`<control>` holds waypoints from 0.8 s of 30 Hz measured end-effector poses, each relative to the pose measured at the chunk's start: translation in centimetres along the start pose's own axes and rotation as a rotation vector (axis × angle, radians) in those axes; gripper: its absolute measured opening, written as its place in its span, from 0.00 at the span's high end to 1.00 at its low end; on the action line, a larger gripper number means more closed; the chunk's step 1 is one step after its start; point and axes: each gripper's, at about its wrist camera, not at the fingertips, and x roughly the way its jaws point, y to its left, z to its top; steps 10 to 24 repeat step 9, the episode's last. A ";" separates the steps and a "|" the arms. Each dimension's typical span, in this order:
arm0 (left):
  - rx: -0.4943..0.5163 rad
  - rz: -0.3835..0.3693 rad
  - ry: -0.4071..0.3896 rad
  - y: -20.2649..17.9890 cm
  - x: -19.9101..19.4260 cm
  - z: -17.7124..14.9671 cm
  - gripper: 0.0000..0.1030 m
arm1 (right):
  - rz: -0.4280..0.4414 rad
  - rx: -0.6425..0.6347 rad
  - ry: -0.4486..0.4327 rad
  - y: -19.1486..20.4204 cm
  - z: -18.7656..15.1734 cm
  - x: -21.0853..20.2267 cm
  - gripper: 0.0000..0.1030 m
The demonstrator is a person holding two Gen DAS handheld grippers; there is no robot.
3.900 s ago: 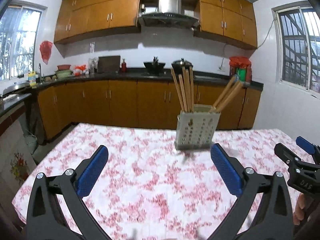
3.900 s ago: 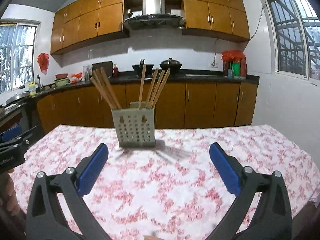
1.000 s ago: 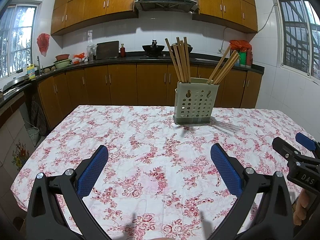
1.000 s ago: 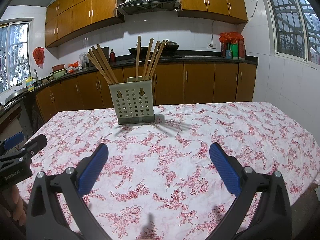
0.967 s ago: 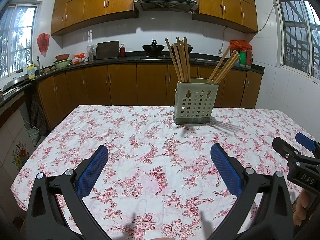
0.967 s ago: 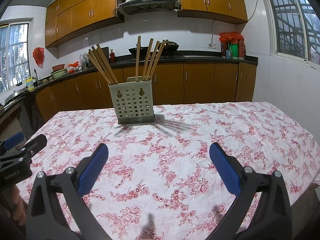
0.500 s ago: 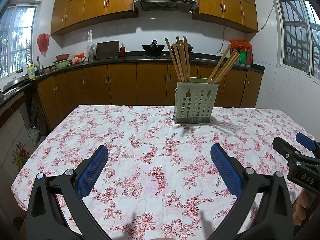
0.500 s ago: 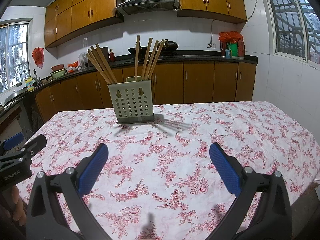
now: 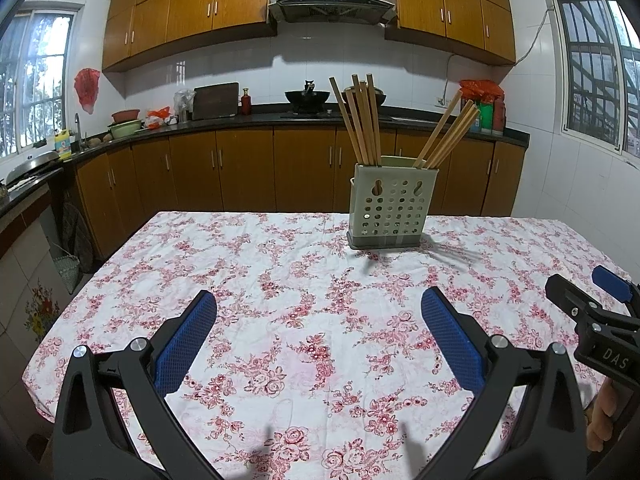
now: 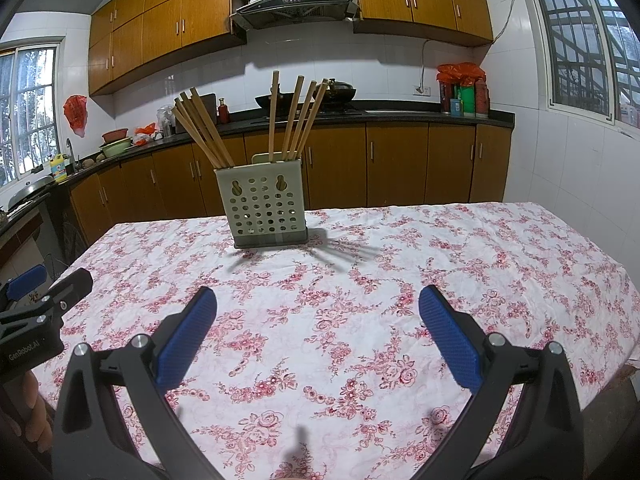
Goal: Organize utensils
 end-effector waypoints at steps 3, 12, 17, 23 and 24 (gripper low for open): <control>-0.003 -0.001 0.004 0.0 0.0 0.0 0.02 | 0.000 0.000 0.000 0.0 0.0 0.0 0.04; -0.005 -0.005 0.008 0.1 0.1 0.0 0.02 | 0.001 0.002 0.000 -0.1 0.0 0.0 0.04; -0.005 -0.005 0.008 0.1 0.1 0.0 0.02 | 0.001 0.002 0.000 -0.1 0.0 0.0 0.04; -0.005 -0.005 0.008 0.1 0.1 0.0 0.02 | 0.001 0.002 0.000 -0.1 0.0 0.0 0.04; -0.005 -0.005 0.008 0.1 0.1 0.0 0.02 | 0.001 0.002 0.000 -0.1 0.0 0.0 0.04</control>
